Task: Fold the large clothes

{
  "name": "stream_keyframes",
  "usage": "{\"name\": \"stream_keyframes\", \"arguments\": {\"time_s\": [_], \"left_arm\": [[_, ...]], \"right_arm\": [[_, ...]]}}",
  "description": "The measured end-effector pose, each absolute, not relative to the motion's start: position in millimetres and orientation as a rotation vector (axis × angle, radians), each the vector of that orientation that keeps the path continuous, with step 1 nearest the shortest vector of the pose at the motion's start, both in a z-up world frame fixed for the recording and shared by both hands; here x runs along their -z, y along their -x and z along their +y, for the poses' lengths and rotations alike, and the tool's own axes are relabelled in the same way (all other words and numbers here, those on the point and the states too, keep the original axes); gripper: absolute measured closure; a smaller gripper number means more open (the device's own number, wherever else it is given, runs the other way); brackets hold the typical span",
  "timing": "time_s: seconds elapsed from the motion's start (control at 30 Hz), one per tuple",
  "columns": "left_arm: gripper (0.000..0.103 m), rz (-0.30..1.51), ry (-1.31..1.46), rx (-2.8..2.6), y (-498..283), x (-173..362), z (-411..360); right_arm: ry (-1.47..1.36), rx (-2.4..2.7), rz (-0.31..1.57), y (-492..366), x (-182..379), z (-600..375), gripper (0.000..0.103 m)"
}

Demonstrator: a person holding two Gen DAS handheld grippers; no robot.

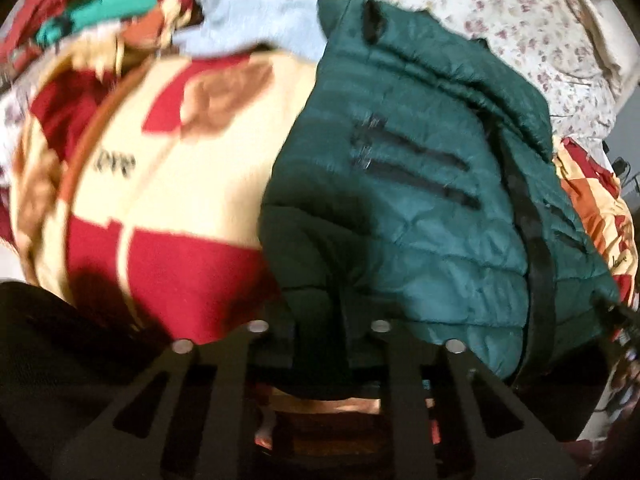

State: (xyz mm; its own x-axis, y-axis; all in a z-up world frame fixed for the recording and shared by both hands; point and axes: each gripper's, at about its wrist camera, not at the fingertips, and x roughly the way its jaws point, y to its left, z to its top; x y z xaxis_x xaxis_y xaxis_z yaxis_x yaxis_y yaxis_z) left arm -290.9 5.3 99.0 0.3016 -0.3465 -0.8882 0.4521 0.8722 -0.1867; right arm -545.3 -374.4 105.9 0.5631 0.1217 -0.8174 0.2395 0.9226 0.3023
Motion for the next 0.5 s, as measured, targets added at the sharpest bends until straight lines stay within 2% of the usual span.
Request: {"name": "stream_keyframes", "arguments": {"time_s": [0.17, 0.5], "left_arm": [[0.090, 1.045, -0.100, 0.544, 288, -134, 2], [0.090, 0.934, 0.024, 0.531, 241, -183, -9]], "right_arm": [[-0.359, 0.071, 0.868, 535, -141, -377, 0.081], [-0.356, 0.140, 0.735, 497, -177, -406, 0.081]]}}
